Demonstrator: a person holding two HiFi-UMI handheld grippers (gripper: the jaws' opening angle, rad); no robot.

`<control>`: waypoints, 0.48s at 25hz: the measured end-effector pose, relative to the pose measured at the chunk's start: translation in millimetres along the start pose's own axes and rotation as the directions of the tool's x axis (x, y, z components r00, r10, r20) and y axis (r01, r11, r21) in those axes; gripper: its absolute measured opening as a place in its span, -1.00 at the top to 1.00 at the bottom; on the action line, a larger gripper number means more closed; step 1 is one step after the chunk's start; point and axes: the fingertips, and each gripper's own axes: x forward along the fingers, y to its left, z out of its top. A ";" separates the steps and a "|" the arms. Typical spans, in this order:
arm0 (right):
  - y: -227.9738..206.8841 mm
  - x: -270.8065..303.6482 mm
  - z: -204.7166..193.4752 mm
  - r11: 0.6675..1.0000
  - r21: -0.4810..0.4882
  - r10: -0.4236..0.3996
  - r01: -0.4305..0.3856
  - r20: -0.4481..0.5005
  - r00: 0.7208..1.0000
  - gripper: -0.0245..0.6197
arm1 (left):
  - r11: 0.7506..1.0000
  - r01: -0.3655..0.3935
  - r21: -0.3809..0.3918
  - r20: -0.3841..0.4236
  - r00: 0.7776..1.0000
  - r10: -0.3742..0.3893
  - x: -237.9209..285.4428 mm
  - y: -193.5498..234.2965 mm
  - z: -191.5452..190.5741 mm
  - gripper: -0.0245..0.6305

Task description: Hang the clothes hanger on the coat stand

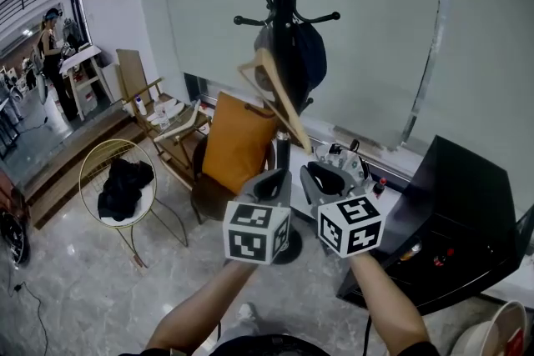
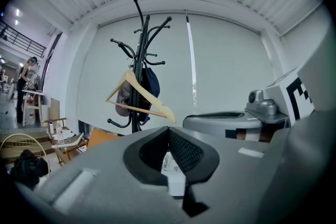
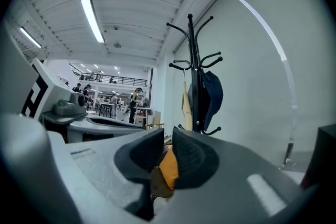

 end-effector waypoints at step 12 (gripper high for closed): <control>27.2 -1.4 -13.8 0.999 0.018 0.042 -0.041 -0.022 0.999 0.90 | 0.999 -0.045 -0.010 -0.009 0.999 0.045 -21.8 8.3 -12.4 0.91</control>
